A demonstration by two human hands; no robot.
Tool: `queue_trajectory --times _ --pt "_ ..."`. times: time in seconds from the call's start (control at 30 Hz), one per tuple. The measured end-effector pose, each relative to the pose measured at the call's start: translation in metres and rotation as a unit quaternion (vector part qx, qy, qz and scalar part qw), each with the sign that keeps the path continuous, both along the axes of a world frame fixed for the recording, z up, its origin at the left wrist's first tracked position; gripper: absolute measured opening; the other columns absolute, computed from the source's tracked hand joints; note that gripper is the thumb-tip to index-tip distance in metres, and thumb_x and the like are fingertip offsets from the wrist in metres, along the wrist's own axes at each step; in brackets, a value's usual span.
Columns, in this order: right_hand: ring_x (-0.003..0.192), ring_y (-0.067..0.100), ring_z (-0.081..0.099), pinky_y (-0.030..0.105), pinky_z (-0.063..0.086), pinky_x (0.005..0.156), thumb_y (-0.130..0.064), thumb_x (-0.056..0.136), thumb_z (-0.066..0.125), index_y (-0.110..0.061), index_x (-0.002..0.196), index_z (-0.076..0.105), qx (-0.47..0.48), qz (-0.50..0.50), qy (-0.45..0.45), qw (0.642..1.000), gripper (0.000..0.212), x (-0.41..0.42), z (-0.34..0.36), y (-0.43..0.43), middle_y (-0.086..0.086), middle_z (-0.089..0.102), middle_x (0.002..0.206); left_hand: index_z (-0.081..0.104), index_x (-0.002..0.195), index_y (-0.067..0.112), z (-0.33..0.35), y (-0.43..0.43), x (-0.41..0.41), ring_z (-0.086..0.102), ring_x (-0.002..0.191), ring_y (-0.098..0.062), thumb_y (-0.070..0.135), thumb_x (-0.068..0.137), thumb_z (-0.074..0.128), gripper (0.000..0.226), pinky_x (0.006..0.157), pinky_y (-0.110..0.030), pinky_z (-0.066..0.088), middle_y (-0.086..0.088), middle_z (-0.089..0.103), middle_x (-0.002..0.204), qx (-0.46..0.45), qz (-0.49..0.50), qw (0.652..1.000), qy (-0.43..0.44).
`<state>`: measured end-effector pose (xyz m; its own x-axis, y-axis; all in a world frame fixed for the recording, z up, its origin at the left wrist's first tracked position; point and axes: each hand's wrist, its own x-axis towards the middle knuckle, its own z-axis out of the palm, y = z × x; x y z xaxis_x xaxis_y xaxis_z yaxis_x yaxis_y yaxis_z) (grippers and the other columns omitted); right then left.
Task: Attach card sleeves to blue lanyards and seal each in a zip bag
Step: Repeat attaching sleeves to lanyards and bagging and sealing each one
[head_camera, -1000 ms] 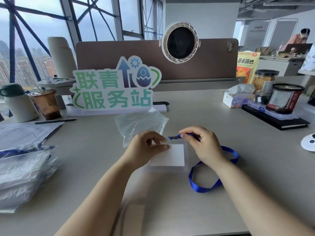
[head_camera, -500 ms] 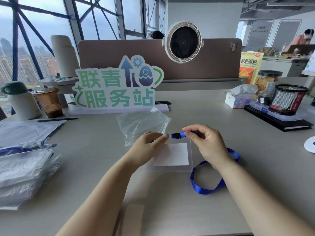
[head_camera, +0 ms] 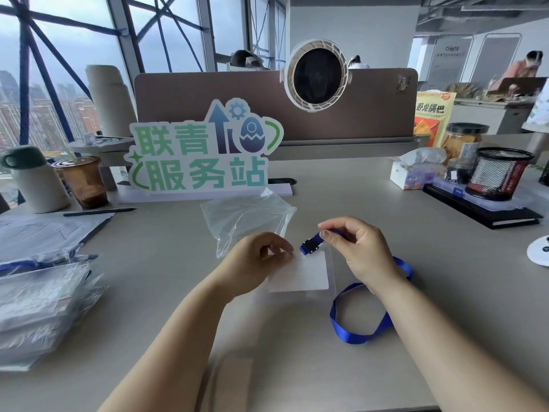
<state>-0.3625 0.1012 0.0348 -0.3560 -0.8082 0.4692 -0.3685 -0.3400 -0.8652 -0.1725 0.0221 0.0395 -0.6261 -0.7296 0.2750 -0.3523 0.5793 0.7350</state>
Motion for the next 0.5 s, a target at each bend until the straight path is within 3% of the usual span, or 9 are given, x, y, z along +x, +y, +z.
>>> queue_trajectory --times 0.13,0.23,0.4,0.5 --pt "0.076 -0.001 0.062 0.008 0.045 0.068 -0.013 0.083 0.068 -0.022 0.085 0.07 0.006 -0.014 -0.031 0.999 0.01 -0.0036 0.0028 -0.0017 -0.008 0.071 0.084 0.062 0.083 0.018 0.0052 0.0027 0.007 0.05 0.068 -0.01 0.031 0.089 0.062 0.014 0.065 -0.023 0.039 0.008 0.057 0.071 0.114 -0.082 0.986 0.086" --pt "0.081 0.003 0.064 0.011 0.047 0.069 -0.014 0.084 0.067 -0.018 0.089 0.071 0.019 -0.002 -0.025 0.999 0.008 -0.0025 0.0009 -0.0011 -0.005 0.072 0.087 0.062 0.083 0.016 0.0049 0.0033 0.0038 0.053 0.066 -0.009 0.027 0.091 0.061 0.014 0.065 -0.023 0.04 0.01 0.06 0.067 0.13 -0.045 0.983 0.12" --pt "0.078 -0.001 0.062 0.009 0.046 0.072 -0.01 0.084 0.067 -0.023 0.084 0.07 -0.022 -0.024 -0.038 0.999 0.014 -0.0022 0.0033 -0.0005 -0.01 0.07 0.084 0.071 0.085 0.024 0.0 -0.0017 0.0012 0.061 0.081 -0.01 0.015 0.089 0.062 0.013 0.079 -0.025 0.047 0.002 0.071 0.09 0.112 0.023 0.991 0.071" --pt "0.068 -0.002 0.058 0.01 0.044 0.068 -0.008 0.085 0.065 -0.024 0.085 0.069 -0.026 -0.023 -0.045 0.998 0.016 -0.0034 0.0035 -0.001 -0.013 0.068 0.075 0.068 0.092 0.027 -0.002 -0.0023 0.0008 0.058 0.078 -0.011 0.015 0.087 0.063 0.014 0.074 -0.015 0.045 0.007 0.067 0.085 0.106 0.032 0.993 0.042"
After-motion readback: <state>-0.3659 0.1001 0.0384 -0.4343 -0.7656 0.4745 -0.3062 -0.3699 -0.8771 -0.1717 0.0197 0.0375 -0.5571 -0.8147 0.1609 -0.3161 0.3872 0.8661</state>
